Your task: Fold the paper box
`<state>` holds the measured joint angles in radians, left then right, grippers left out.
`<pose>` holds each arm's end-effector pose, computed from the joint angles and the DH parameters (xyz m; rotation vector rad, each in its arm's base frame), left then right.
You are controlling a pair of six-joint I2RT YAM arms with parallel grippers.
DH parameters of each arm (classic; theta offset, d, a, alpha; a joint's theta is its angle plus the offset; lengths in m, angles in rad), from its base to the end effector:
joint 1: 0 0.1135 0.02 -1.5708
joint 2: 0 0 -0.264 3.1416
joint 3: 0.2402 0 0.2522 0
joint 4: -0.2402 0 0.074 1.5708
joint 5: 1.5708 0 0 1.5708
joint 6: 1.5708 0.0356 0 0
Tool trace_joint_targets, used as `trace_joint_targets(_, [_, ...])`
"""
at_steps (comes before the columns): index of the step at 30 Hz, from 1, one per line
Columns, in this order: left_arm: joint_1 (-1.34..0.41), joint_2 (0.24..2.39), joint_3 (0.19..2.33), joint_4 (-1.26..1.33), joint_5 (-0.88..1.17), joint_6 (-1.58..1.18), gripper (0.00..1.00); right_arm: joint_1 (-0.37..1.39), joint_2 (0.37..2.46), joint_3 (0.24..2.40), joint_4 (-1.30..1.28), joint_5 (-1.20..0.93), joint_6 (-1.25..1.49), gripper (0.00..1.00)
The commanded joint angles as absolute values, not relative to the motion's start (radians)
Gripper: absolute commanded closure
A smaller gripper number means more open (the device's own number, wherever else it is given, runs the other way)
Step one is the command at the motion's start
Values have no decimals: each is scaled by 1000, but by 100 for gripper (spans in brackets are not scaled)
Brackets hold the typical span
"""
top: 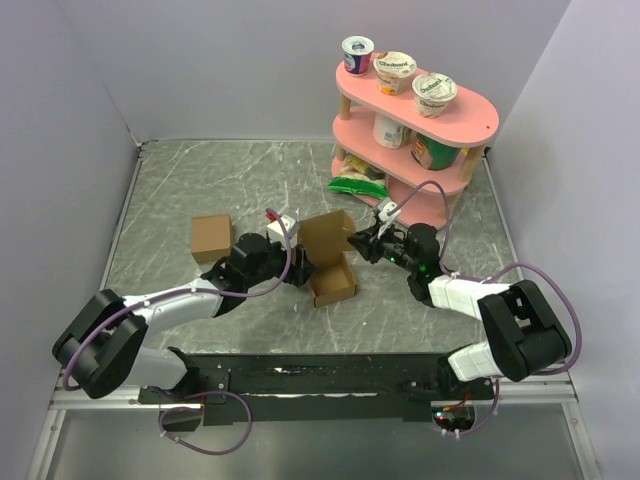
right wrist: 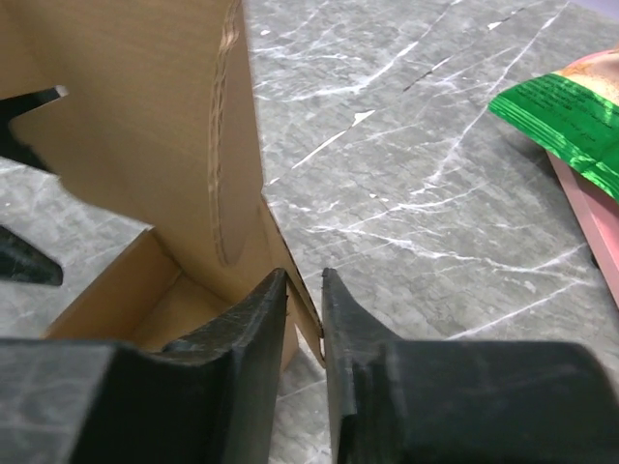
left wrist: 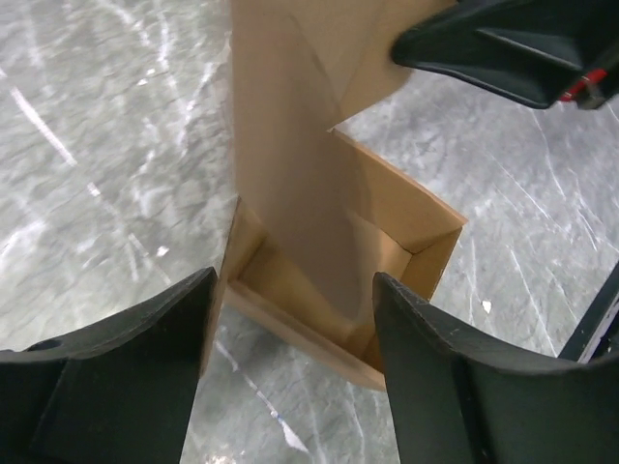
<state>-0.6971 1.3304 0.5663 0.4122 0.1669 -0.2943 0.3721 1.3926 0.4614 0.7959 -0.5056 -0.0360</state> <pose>0.2093 -0.1830 0.2061 0.5153 1.9391 -0.8125 0.2469 0.1149 0.1984 -0.7171 1.5808 0.6786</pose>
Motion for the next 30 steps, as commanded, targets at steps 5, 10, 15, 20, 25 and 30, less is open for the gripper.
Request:
trace_joint_targets(5, [-699, 1227, 554, 354, 135, -322, 32, 368, 1359, 488, 784, -554, -21, 78])
trace_joint_targets(10, [-699, 1230, 546, 367, 170, -311, 53, 370, 1342, 482, 772, -545, -15, 82])
trace_joint_targets(15, [-698, 1265, 569, 350, 167, -313, 74, 373, 1310, 480, 744, -546, -9, 87])
trace_joint_targets(20, [-701, 1276, 587, 345, 126, -318, 82, 396, 1269, 462, 718, -522, -2, 88])
trace_joint_targets(25, [-710, 1322, 638, 307, 72, -339, 87, 494, 1194, 436, 650, -338, -11, 93])
trace_joint_targets(30, [-741, 1359, 693, 282, 3, -377, 87, 601, 1118, 373, 663, -141, -2, 94])
